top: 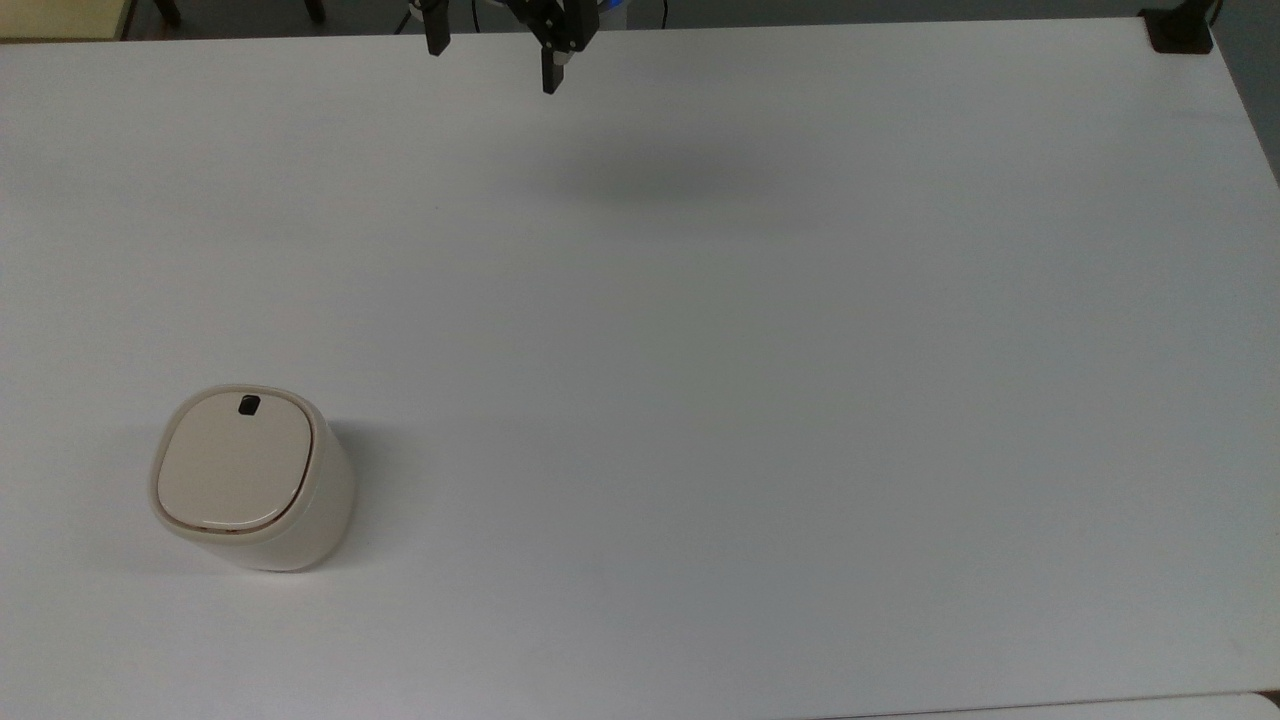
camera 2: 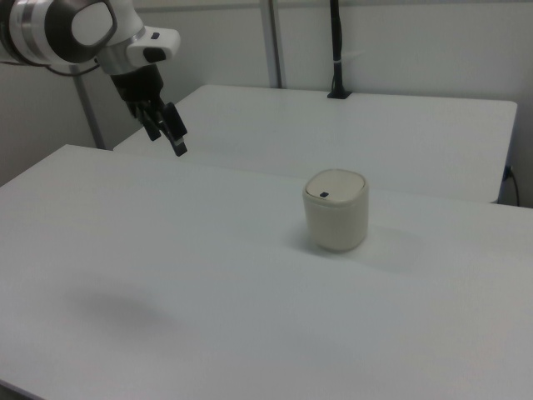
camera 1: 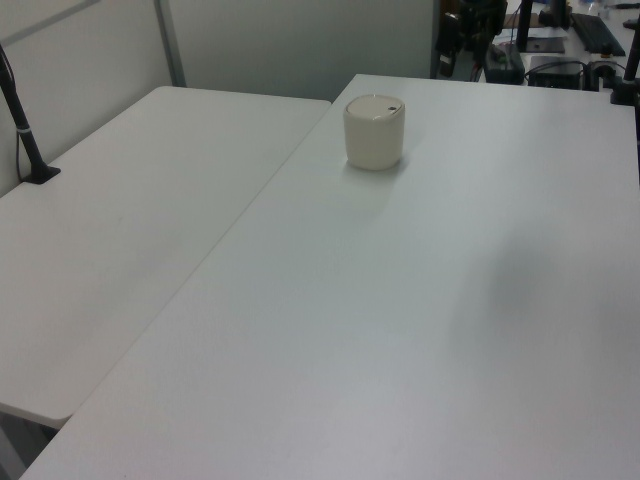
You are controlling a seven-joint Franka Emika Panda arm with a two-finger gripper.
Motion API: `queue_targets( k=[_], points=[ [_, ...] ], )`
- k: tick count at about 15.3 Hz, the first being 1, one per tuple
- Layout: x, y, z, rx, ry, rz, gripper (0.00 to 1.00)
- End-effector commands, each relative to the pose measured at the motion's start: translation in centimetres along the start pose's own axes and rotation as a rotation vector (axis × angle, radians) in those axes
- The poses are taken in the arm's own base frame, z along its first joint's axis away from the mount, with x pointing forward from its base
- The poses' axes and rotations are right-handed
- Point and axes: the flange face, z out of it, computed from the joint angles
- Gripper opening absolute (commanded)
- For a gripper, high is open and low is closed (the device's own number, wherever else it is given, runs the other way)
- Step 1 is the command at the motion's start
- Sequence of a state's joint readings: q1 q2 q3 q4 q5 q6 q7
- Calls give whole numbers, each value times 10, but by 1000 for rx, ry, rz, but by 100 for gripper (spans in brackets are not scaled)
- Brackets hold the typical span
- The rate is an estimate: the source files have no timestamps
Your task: Close the trash bin
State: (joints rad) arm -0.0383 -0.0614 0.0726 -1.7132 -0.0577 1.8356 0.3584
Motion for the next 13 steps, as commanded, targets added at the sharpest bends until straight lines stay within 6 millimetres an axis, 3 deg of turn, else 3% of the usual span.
queue_targets(
  k=[1,5,13],
  points=[
    [-2,19,-4,-30,-5,-243,100],
    [1,32,-11,-19,-70,-365,100],
    [-3,29,-13,8,-86,-313,100]
  ],
)
